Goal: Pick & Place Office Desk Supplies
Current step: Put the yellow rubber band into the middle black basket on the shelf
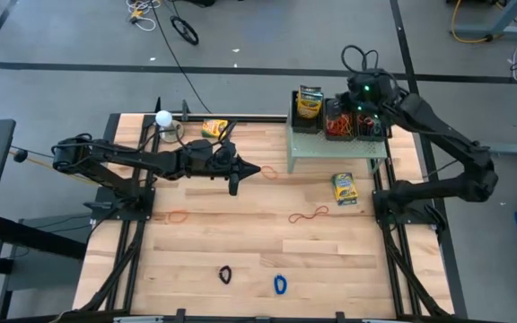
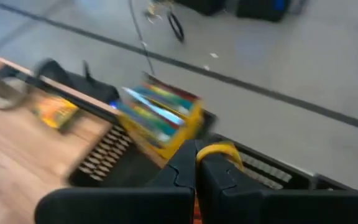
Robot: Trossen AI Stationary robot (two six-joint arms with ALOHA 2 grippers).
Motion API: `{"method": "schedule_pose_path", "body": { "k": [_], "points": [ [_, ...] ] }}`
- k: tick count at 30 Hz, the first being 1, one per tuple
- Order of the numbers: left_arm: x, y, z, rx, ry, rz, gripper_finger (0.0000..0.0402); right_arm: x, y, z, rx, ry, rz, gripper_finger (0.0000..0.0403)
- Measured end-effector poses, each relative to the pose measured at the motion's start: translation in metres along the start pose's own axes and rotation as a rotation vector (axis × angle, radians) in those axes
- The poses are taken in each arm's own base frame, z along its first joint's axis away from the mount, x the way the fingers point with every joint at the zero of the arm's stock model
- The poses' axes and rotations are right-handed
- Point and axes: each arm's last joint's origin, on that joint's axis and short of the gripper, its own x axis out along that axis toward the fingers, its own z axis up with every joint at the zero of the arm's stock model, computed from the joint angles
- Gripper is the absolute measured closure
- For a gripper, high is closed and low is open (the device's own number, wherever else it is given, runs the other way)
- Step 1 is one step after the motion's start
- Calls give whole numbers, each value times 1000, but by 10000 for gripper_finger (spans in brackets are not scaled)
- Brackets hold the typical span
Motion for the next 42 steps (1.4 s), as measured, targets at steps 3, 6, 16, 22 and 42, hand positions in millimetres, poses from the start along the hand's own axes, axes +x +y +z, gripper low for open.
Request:
{"method": "schedule_pose_path", "body": {
  "k": [3,6,16,22,42],
  "points": [
    [0,0,0,0,-1,1,388,19,-12,-8,15,63,-29,400],
    [0,0,0,0,-1,2,389,38,-21,-24,26,150,-67,400],
    [0,7,-2,-41,-5,117,391,53,-28,-48,91,231,-111,322],
    [-2,27,-7,-123,73,241,391,47,-28,-47,173,223,-83,249],
    [-25,95,26,-66,339,581,388,43,-21,-36,241,317,-9,121]
  ]
}}
